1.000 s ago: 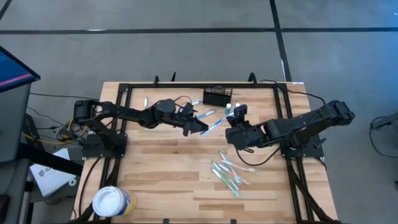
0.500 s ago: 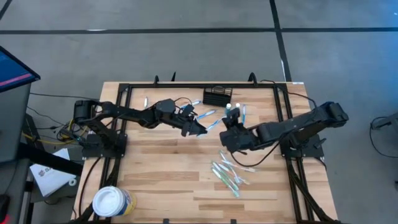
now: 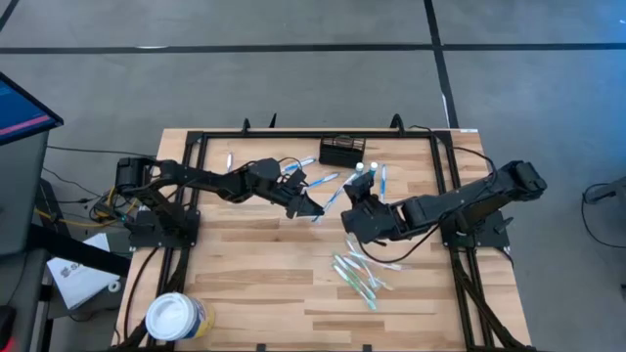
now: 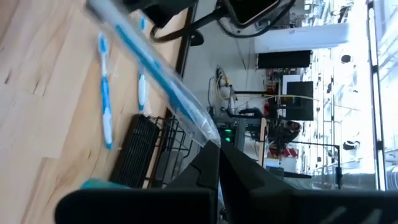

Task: Pick & Place toothbrushing station
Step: Put the blue toothbrush into the mesh organizer

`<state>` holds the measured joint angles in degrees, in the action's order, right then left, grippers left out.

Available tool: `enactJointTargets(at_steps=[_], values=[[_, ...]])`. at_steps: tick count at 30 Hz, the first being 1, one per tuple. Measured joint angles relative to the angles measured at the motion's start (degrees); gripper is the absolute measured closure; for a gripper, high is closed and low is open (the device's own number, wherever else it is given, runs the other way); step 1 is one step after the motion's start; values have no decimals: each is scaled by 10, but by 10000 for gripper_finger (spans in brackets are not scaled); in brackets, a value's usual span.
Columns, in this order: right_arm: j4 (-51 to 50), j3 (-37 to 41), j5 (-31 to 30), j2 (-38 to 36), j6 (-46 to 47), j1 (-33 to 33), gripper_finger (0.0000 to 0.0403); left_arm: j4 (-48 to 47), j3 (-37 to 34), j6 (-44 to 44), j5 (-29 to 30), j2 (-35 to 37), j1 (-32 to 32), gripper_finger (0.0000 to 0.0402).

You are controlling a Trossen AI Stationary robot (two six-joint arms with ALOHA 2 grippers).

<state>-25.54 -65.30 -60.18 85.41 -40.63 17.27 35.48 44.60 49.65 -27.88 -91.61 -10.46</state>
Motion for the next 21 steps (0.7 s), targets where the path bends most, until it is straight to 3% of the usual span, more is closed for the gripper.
enactJointTargets(at_steps=[13, 19, 21], values=[[16, 0, 1, 1, 0, -5, 403, -4, 0, -43, 5, 0, 4, 298], [18, 0, 0, 1, 1, -5, 403, -11, 0, -87, 11, 0, 4, 379], [18, 0, -1, 1, 1, -5, 403, -11, 0, -96, 17, 0, 4, 389]])
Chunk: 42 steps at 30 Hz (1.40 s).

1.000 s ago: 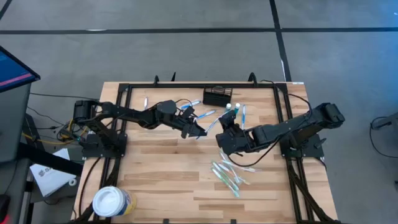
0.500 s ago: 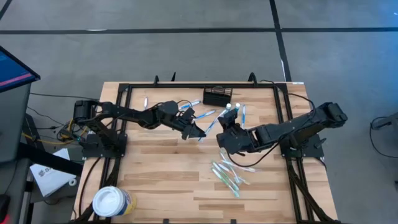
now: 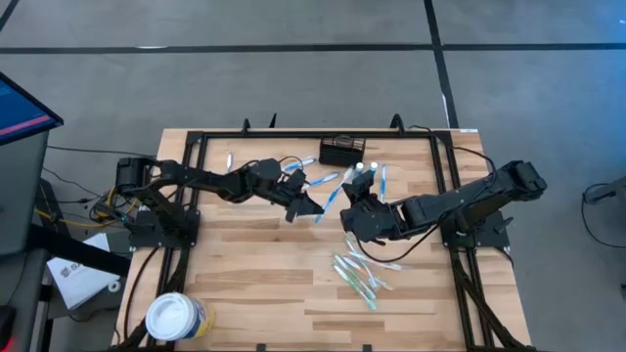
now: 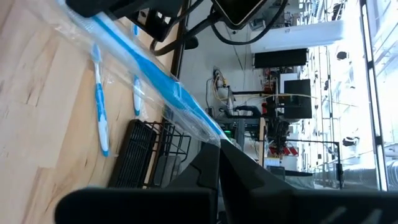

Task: Pick & Place toothbrushing station
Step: Put the blue toothbrush into the mesh organizer

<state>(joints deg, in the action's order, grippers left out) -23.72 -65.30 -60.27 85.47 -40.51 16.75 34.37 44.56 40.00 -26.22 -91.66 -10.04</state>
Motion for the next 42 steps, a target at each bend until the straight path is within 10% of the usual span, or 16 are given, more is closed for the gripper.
enactJointTargets(at_steps=[13, 22, 31, 42], values=[[-13, 0, 5, 0, -8, 13, 393, 1, 0, -41, 23, 0, 0, 396], [-15, 0, 6, -21, 0, 41, 287, 9, 0, -62, 38, 0, -8, 396], [-64, 0, 84, -96, 191, 61, 222, 9, 0, -88, 58, 3, -21, 396], [-50, 24, 199, -158, 388, 15, 257, 57, 1, -188, 96, 3, -18, 396]])
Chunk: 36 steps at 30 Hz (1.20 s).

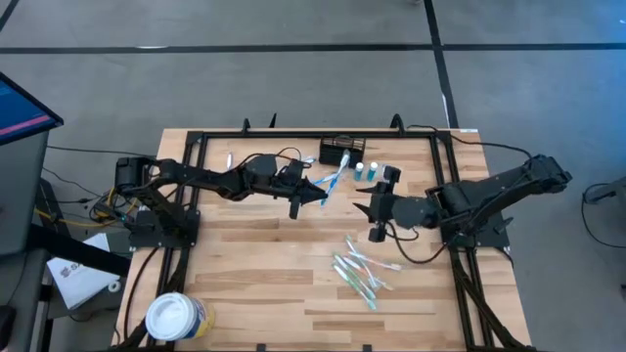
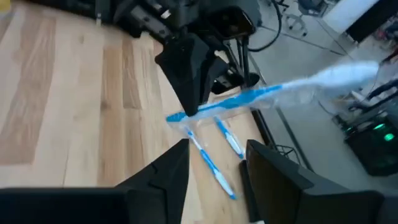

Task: Pick & Place toothbrushing station
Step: Put the blue toothbrush into the mesh organizer

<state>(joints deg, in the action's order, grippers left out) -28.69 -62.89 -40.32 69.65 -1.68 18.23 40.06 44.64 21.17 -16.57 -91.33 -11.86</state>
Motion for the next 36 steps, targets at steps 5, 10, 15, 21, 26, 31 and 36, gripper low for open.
enactJointTargets(at_steps=[5, 10, 15, 21, 26, 31, 36], values=[[75, 57, 26, -34, -11, -34, 281, 6, 0, -45, 45, 0, 0, 396], [176, 136, 127, -86, -12, -88, 289, 32, 0, -49, 48, 0, 0, 396], [280, 199, 210, -126, -16, -145, 289, 45, 0, -72, 48, 0, 6, 396], [375, 242, 324, -131, -19, -212, 289, 55, 0, -92, 48, 0, 7, 396], [419, 258, 434, -130, -13, -275, 289, 65, 0, -93, 48, 0, 7, 396], [478, 281, 517, -130, 4, -331, 289, 65, 0, -94, 48, 0, 7, 396], [520, 299, 594, -111, 44, -362, 289, 67, 0, -95, 48, 0, 7, 396]])
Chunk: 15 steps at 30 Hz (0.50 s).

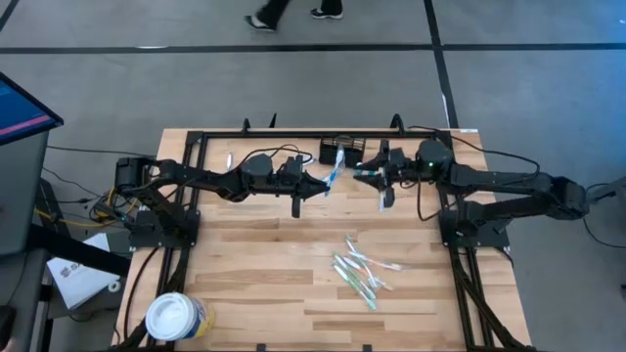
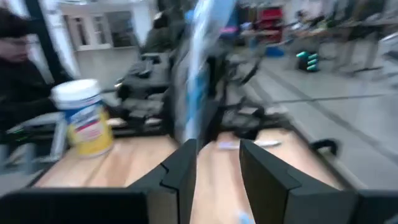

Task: Pick & Place toothbrushing station
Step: Put the blue toothbrush into the mesh organizer

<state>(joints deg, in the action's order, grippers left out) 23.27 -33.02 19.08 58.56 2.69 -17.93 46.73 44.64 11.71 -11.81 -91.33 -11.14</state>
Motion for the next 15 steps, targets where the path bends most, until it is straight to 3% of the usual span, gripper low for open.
enactJointTargets(at_steps=[15], values=[[150, 6, 55, 75, 10, 1, 289, 2, 0, -14, 0, 0, 0, 395]])
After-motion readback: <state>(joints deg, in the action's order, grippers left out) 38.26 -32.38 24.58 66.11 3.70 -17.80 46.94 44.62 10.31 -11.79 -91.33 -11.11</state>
